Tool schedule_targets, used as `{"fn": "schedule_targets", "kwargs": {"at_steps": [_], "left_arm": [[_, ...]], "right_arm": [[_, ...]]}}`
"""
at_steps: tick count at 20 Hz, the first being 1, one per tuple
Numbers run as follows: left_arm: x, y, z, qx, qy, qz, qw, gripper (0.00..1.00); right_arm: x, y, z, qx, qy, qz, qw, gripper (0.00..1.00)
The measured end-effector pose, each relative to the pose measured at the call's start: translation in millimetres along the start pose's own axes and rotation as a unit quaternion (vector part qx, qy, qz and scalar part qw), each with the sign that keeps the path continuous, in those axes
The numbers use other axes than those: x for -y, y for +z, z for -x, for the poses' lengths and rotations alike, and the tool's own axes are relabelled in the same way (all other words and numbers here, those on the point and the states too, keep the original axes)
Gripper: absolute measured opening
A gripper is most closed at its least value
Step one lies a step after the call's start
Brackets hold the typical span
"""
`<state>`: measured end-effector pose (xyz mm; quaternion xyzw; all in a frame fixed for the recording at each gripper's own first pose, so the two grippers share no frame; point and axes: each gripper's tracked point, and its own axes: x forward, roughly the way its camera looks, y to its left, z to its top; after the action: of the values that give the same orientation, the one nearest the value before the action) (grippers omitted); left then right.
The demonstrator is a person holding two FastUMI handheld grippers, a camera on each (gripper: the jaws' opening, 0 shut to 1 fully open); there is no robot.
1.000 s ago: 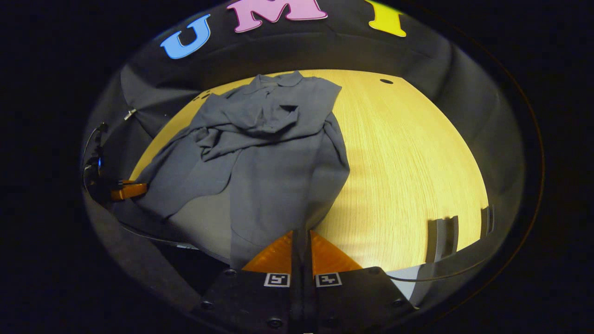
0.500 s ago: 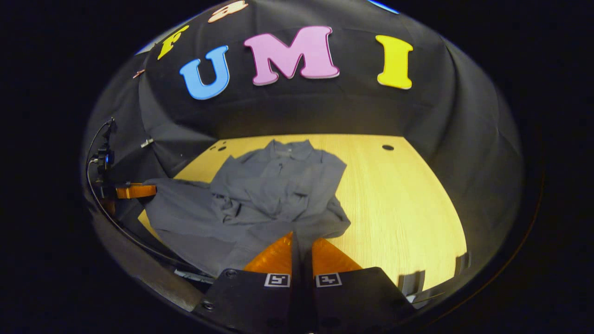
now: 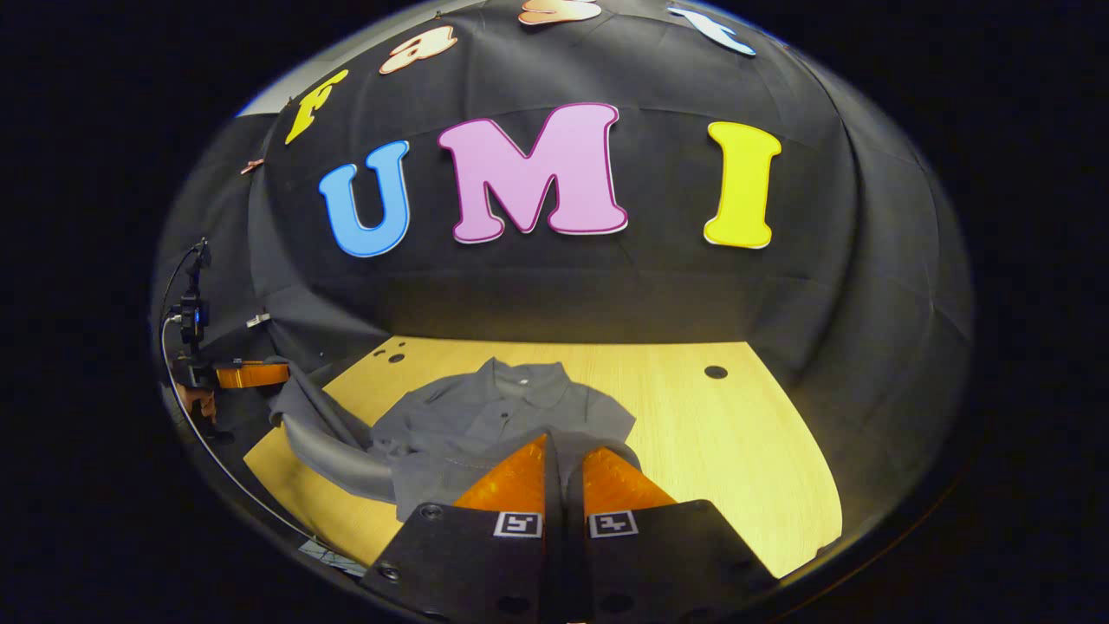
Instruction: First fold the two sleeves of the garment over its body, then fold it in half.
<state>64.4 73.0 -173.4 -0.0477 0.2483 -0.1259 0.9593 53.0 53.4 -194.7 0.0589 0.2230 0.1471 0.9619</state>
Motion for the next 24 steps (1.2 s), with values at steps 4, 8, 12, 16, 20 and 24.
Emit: {"fn": "schedule_targets", "kwargs": {"at_steps": [4,8,12,16,20,24], "left_arm": [[-11,24,-42,0.02,0.009,-0.004,1.0,0.05],[-26,29,-94,0.016,0.026,-0.014,0.999,0.05],[-38,23,-147,-0.001,0.041,-0.026,0.999,0.05],[-47,2,-197,-0.026,0.051,-0.028,0.998,0.05],[-57,-28,-241,-0.047,0.062,-0.022,0.997,0.02],[-61,-61,-279,-0.08,0.07,-0.033,0.994,0.05]], "right_arm": [[7,22,-39,0.013,-0.009,-0.012,1.0,0.05],[18,25,-89,0.006,-0.021,-0.001,1.0,0.05],[32,19,-135,-0.008,-0.031,0.013,0.999,0.05],[43,0,-181,-0.025,-0.041,0.021,0.999,0.05],[53,-29,-225,-0.047,-0.047,0.025,0.997,0.05],[63,-68,-260,-0.083,-0.057,0.032,0.994,0.05]]}}
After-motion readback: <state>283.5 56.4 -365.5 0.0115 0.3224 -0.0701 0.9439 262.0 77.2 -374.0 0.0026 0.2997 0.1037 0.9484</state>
